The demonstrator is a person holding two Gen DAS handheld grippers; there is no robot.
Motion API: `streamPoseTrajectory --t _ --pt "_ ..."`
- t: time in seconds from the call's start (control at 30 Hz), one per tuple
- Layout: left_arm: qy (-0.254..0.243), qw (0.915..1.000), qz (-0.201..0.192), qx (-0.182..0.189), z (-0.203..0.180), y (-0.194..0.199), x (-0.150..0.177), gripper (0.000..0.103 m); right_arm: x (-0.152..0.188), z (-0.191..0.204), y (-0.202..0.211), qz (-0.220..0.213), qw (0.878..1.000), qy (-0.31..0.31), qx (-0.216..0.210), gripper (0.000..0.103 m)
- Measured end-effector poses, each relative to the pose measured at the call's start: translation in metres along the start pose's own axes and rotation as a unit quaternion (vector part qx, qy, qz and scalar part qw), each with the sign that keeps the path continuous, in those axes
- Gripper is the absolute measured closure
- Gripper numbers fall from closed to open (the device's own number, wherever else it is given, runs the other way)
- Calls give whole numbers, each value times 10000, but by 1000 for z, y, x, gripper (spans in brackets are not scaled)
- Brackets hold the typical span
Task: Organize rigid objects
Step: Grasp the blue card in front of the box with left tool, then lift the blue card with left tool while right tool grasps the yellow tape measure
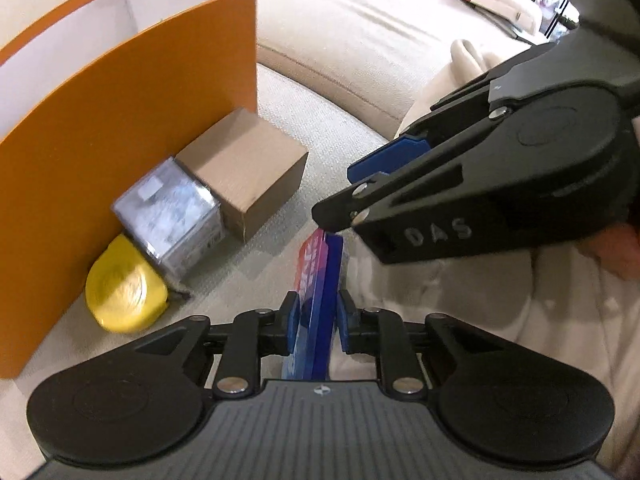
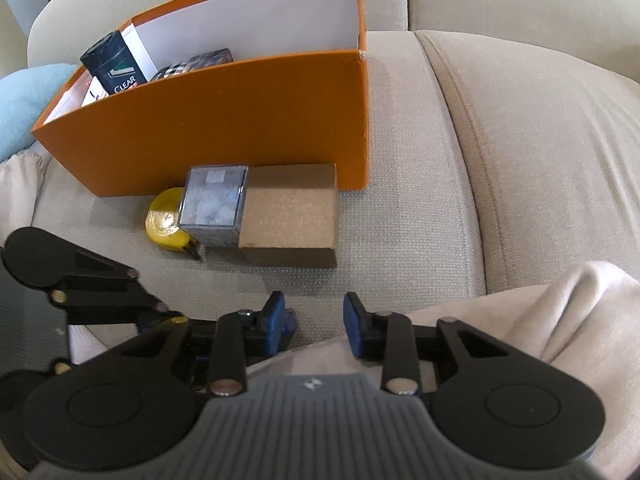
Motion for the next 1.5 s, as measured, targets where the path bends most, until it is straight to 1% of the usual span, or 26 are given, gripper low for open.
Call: streamPoseTrajectory --t 0.1,0.23,0.33,0.43,0.5,0.53,0.6,0.67,0.7,0.77,0.83,0.87,0.97,1.03,1.1,1.17,1.23,1.27,1.43,1.47,1.5 --pt "-138 9998 30 -166 -11 -6 0 82 0 1 0 -12 10000 12 23 70" --pt "84 9996 43 -271 -14 0 3 87 0 1 0 -4 10000 53 46 70" --pt "422 9982 -54 -417 -10 15 11 88 0 2 0 -3 10000 66 61 70" --pt "904 9943 -246 -515 -1 40 21 88 0 5 1 1 9999 120 98 70" --pt "1252 9890 -441 -653 8 60 28 88 -1 7 3 -11 9998 168 103 68" --pt "1392 9863 -514 -717 20 67 29 88 -2 9 5 -18 9999 151 58 68" --pt "1726 9784 -659 -930 34 85 36 88 -6 14 8 -64 9999 69 -123 68" --pt "1938 9723 -705 -1098 67 92 34 88 -10 26 11 -153 9993 75 -346 68" --pt "2035 9690 -726 -1195 91 84 35 88 -12 33 12 -211 9987 150 -435 68" --pt "2242 9616 -772 -1380 108 90 42 88 -17 52 13 -329 9965 394 -660 68" --pt "2425 9546 -810 -1530 126 82 35 88 -20 72 11 -349 9939 625 -842 68" --pt "2525 9506 -834 -1604 132 83 39 88 -21 83 8 -330 9925 747 -910 68" --pt "2767 9407 -917 -1738 153 98 50 88 -22 112 -5 -329 9879 1200 -929 68" --pt "2895 9353 -979 -1784 163 108 55 88 -22 128 -15 -338 9843 1504 -858 68" --pt "2994 9307 -1018 -1840 171 107 58 88 -21 142 -28 -315 9799 1857 -658 66" --pt "3098 9265 -1030 -1872 181 100 61 88 -19 153 -41 -246 9736 2223 -450 60" --pt "3232 9219 -1043 -1864 188 101 64 88 -17 160 -51 -206 9672 2519 -251 59" --pt "3281 9202 -1053 -1858 191 95 65 88 -16 163 -56 -190 9635 2667 -133 58" --pt "3411 9172 -1069 -1760 201 89 66 88 -8 172 -75 -124 9415 3344 394 48" --pt "3424 9170 -1054 -1753 203 88 66 88 -7 173 -78 -101 9397 3389 448 46" --pt "3431 9171 -1037 -1746 204 87 66 88 -7 174 -80 -95 9380 3428 500 46"
Point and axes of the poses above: each gripper's, at about its wrist camera, not at the fingertips, and y roughly against the way its jaws point, z to its left, x to its underside, the point moved 3 cm from there along -y, roughly the way its jaws point, and after that the axes turned 13 degrees about -z, right-handed, at the moved point
